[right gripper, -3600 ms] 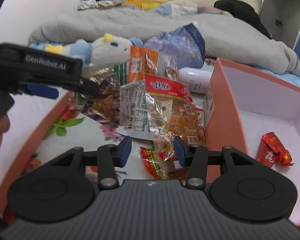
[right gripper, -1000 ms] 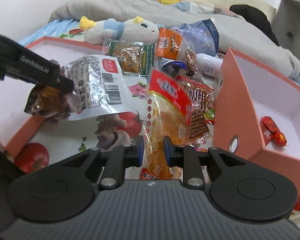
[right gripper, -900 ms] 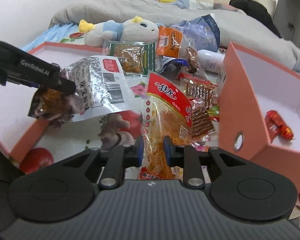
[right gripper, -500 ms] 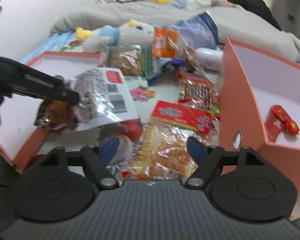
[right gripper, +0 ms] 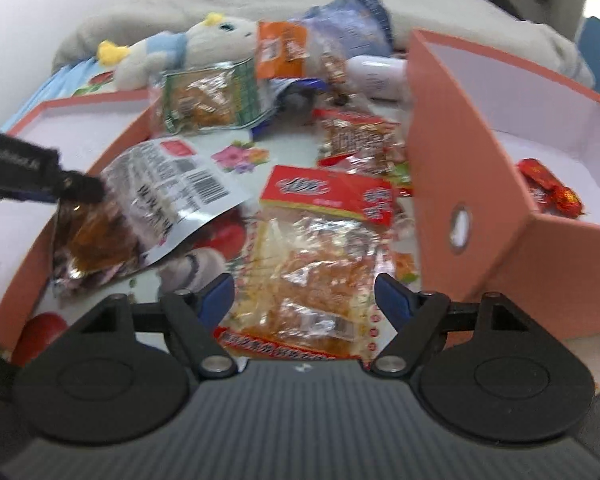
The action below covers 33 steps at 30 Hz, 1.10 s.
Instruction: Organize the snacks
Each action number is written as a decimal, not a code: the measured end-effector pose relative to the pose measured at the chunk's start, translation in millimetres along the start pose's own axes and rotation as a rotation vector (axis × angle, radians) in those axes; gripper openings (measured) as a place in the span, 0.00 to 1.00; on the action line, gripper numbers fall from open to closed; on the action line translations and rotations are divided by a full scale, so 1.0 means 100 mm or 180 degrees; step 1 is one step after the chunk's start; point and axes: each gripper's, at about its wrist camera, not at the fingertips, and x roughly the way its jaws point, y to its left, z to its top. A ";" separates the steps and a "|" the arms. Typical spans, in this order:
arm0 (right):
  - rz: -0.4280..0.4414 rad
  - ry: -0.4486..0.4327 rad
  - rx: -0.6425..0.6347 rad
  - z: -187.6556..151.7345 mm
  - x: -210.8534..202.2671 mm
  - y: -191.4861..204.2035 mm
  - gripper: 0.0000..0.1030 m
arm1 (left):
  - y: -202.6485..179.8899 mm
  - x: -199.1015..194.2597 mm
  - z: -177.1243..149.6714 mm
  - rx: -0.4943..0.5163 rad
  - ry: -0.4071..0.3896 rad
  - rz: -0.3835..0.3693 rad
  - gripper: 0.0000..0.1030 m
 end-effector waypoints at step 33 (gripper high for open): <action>0.0270 0.0109 0.0011 -0.05 0.11 -0.12 0.32 | -0.22 0.25 -0.09 0.0160 0.0145 -0.0020 0.49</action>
